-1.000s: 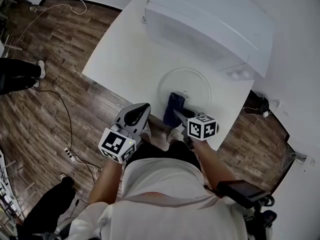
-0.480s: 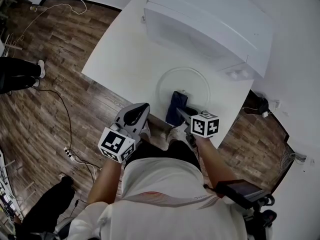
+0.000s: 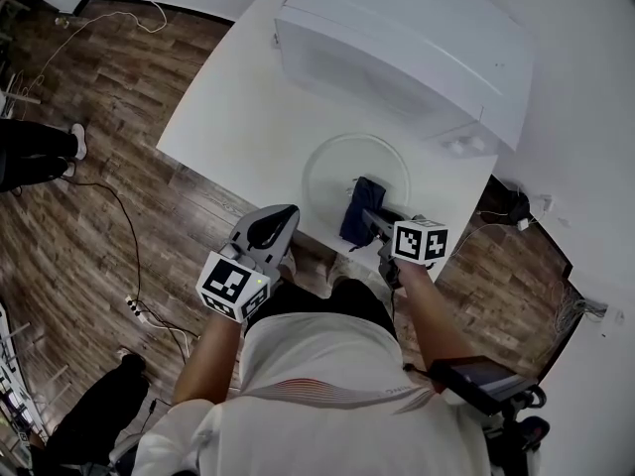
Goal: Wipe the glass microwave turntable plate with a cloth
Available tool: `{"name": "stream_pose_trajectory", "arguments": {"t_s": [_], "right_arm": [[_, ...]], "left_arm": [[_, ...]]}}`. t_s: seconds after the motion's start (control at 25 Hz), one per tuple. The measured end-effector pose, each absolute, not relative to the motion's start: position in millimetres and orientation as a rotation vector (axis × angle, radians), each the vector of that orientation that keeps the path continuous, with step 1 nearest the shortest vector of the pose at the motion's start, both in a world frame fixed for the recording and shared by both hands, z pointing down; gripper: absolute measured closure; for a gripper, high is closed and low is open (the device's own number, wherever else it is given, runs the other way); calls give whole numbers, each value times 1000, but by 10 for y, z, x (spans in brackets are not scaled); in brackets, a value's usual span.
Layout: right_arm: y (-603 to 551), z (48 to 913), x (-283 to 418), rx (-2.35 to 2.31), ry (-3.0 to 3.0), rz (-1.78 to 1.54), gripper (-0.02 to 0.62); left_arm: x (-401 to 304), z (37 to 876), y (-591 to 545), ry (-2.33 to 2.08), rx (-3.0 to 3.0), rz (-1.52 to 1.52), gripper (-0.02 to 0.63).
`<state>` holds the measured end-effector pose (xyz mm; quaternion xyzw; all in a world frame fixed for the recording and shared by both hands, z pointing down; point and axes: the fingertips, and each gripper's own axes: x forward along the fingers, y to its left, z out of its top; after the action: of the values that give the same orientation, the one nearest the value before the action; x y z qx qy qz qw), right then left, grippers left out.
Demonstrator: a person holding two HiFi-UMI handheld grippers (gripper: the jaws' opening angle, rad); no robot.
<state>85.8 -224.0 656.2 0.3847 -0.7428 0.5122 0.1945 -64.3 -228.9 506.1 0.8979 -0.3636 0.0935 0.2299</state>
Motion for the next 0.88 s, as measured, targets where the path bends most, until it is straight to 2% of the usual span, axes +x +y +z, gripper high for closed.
{"name": "stream_pose_trajectory", "arguments": {"t_s": [0.88], "right_arm": [[-2192,6489,1945,1305,-1981,1411,534]], "left_arm": [[-57,5022,-2330,-888,2523,279,595]]}}
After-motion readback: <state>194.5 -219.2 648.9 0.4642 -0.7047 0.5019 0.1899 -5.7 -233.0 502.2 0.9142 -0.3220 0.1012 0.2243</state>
